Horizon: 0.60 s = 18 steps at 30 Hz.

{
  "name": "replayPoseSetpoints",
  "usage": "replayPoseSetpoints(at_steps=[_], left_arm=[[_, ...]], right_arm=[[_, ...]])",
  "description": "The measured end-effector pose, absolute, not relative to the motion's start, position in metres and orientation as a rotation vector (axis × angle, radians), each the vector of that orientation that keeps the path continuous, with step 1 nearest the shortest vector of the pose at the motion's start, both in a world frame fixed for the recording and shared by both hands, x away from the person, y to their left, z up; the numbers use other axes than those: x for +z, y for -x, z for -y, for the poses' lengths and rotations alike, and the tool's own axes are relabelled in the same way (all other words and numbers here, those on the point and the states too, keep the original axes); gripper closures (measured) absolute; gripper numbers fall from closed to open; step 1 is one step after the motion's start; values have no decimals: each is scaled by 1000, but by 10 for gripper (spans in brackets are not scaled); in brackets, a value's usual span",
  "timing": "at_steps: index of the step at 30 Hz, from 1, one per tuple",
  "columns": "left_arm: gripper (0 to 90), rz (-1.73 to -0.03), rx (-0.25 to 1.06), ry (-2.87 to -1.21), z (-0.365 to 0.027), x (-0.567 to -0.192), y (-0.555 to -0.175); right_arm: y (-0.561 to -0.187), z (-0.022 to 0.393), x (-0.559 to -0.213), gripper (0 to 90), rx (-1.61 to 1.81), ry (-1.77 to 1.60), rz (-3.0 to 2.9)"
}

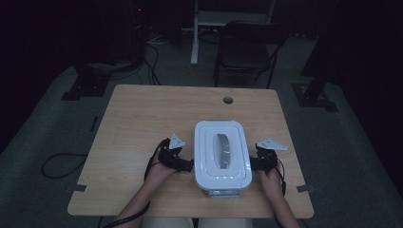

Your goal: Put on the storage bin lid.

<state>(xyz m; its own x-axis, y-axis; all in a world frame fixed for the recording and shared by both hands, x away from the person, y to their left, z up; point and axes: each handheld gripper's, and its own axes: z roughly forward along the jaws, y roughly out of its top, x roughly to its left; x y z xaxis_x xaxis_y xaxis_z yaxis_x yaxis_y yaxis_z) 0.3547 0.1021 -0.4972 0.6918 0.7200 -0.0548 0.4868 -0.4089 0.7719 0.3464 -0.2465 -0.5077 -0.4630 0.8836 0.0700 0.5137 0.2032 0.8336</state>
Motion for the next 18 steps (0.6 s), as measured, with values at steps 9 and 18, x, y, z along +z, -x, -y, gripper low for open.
replayPoseSetpoints(at_steps=[9,18], left_arm=[[16,-924,339,-2020,-112,-496,-358],[17,-912,369,-2043,-110,-493,-360]], right_arm=[[-350,242,-510,126,1173,-1350,-2035],[-342,239,-512,143,1176,-1395,-1995]])
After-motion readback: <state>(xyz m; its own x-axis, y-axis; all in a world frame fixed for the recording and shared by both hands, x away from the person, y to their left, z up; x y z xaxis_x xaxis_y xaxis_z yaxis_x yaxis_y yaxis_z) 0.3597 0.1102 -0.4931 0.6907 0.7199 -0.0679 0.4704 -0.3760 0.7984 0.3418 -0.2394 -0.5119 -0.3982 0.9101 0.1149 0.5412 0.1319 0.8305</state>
